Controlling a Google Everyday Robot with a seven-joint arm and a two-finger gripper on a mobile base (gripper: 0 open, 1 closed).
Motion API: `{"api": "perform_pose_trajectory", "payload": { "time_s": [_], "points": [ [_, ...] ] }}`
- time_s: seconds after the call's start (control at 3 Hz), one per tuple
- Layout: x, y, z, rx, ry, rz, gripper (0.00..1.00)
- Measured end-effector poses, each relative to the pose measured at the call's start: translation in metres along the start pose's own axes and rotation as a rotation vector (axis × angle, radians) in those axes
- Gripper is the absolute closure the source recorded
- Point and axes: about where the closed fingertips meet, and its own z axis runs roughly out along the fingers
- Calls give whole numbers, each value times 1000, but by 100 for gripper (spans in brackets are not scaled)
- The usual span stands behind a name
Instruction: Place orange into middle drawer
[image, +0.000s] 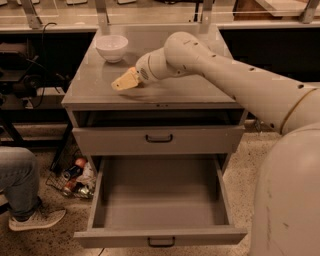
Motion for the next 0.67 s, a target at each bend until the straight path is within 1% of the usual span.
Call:
{"api": "perform_pose_trajectory", "payload": {
  "time_s": [0.33,0.67],
  "points": [
    [10,-1,4,-7,9,12,49],
    [12,-10,-16,2,-23,5,72]
  ]
}}
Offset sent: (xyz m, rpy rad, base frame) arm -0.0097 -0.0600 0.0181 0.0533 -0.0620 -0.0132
